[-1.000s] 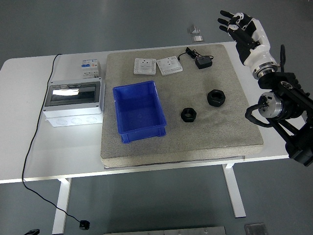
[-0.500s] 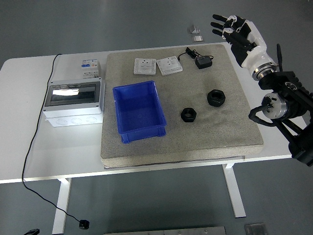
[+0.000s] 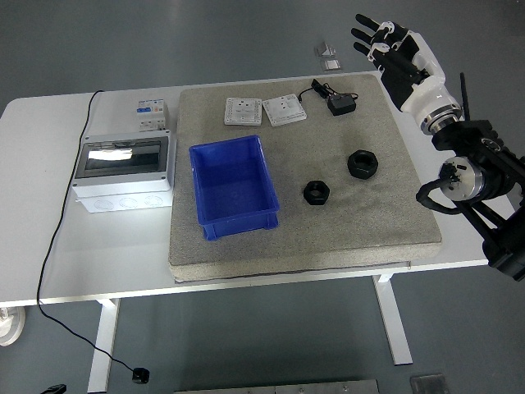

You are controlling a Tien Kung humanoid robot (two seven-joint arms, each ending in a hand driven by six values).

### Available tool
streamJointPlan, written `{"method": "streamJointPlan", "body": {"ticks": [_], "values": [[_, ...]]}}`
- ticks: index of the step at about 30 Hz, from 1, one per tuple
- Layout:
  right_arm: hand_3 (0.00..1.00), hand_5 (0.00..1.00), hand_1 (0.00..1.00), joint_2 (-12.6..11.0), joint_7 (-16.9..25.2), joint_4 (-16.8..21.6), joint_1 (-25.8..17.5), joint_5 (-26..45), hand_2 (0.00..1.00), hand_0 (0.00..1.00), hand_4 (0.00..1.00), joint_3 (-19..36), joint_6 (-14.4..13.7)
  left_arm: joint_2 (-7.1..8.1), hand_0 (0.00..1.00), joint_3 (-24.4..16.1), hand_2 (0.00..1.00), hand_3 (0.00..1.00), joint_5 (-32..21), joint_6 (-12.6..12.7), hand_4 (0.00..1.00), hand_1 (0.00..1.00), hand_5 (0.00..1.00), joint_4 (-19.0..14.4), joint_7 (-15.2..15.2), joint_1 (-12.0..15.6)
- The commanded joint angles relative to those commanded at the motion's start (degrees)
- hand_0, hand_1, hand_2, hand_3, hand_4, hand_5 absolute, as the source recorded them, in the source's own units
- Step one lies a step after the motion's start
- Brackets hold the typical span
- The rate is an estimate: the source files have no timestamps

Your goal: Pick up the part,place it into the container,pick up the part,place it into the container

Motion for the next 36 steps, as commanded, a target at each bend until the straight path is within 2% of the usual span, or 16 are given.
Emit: {"method": "streamJointPlan", "body": {"ticks": [3,4,9,10,21,22,27,28,33,34,36], "values": [[0.306,0.002,0.833,0.02,-0.68,-0.11,-0.07,-0.48,0.808,0.921,0.002,-0.05,0.18,0.01,0.751,0.0,0.756,0.835,-0.01,-0.01,0.963,0.748,0.998,0.01,0.0,0.01],[0.354,0.002,0.864,0.02,-1.04,-0.12,-0.09,-0.87,0.851,0.927,0.002,-0.04,0.34,0.01,0.751,0.01,0.756,0.835,-0.02,-0.01,0.961,0.748,0.998,0.01,0.0,0.02],[0.354,0.002,0.864,-0.01,-2.55,0.0,-0.13,-2.7,0.851,0.927,0.002,-0.01,1.21,0.0,0.751,0.02,0.756,0.835,-0.05,0.0,0.961,0.748,0.998,0.01,0.0,0.0],[0.531,0.002,0.944,-0.03,-2.89,0.05,-0.14,-3.09,0.946,0.977,0.002,0.01,1.45,0.0,0.751,0.02,0.756,0.836,-0.07,0.0,0.96,0.748,0.998,0.01,0.0,-0.01],[0.538,0.002,0.969,-0.19,-3.99,0.5,-0.22,-4.37,0.965,0.987,0.019,0.22,1.82,0.02,0.751,0.02,0.757,0.836,-0.03,-0.09,0.96,0.748,0.998,0.03,0.0,-0.04],[0.499,0.002,0.97,-0.2,-4.03,0.53,-0.23,-4.4,0.963,0.983,0.002,0.24,1.74,0.02,0.751,0.01,0.757,0.836,-0.02,-0.1,0.961,0.748,0.998,0.03,0.0,-0.04],[0.499,0.002,0.97,-0.25,-4.57,0.58,-0.29,-4.53,0.963,0.983,0.002,0.33,1.37,0.02,0.751,-0.01,0.757,0.836,0.04,-0.12,0.961,0.748,0.998,0.04,0.0,-0.01],[0.496,0.002,0.971,-0.25,-4.72,0.57,-0.3,-4.56,0.962,0.985,0.348,0.35,1.31,0.02,0.751,-0.01,0.757,0.836,0.04,-0.12,0.961,0.748,0.998,0.04,0.0,-0.01],[0.496,0.002,0.971,-0.27,-6.75,0.41,-0.26,-5.7,0.962,0.985,0.348,0.9,0.52,0.01,0.751,0.01,0.757,0.836,0.04,-0.12,0.961,0.748,0.998,0.04,0.0,-0.07],[0.519,0.35,0.982,-0.28,-7.06,0.34,-0.25,-5.76,0.967,0.998,0.998,1.03,0.31,0.01,0.751,0.02,0.757,0.836,0.03,-0.11,0.961,0.748,0.998,0.05,0.0,-0.09],[0.519,0.35,0.982,-0.29,-7.3,0.17,-0.25,-5.33,0.967,0.998,0.998,1.27,-0.19,0.0,0.751,0.06,0.757,0.836,-0.02,-0.11,0.961,0.748,0.998,0.05,0.0,-0.13]]}}
